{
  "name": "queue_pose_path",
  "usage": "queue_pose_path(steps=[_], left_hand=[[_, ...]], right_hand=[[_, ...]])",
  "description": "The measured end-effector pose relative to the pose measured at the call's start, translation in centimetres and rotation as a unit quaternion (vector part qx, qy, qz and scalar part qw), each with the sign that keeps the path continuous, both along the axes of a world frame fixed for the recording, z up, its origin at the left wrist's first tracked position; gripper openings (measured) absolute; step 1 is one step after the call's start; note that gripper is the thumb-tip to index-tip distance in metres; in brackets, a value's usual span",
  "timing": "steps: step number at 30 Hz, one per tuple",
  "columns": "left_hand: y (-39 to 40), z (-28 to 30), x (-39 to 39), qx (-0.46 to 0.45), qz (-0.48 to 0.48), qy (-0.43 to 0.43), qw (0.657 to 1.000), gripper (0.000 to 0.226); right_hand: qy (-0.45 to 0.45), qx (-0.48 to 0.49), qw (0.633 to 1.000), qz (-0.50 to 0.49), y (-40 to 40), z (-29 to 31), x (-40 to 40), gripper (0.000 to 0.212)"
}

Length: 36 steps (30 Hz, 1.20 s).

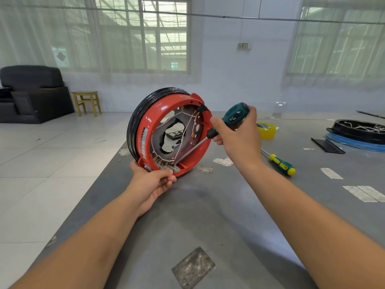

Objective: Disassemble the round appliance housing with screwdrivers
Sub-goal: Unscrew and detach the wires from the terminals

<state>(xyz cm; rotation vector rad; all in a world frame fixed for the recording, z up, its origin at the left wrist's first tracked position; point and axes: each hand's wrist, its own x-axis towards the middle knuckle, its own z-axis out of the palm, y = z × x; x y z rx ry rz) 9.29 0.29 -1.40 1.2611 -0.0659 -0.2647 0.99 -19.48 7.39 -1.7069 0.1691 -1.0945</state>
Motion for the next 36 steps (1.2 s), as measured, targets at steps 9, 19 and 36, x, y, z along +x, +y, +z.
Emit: queue_pose_path(steps=[9, 19, 36], left_hand=[[0.1, 0.1, 0.9, -0.07, -0.005, 0.032, 0.997, 0.068], [0.3, 0.1, 2.0, -0.067, -0.008, 0.046, 0.997, 0.076], [0.7, 0.1, 3.4, -0.086, -0.002, 0.062, 0.994, 0.074]], right_hand=[[-0.047, -0.053, 0.998, 0.002, 0.1, -1.3, 0.2, 0.054], [-0.098, -0.018, 0.987, 0.127, -0.3, -4.2, -1.4, 0.041], [-0.019, -0.001, 0.987, 0.16, -4.1, -6.4, -3.4, 0.045]])
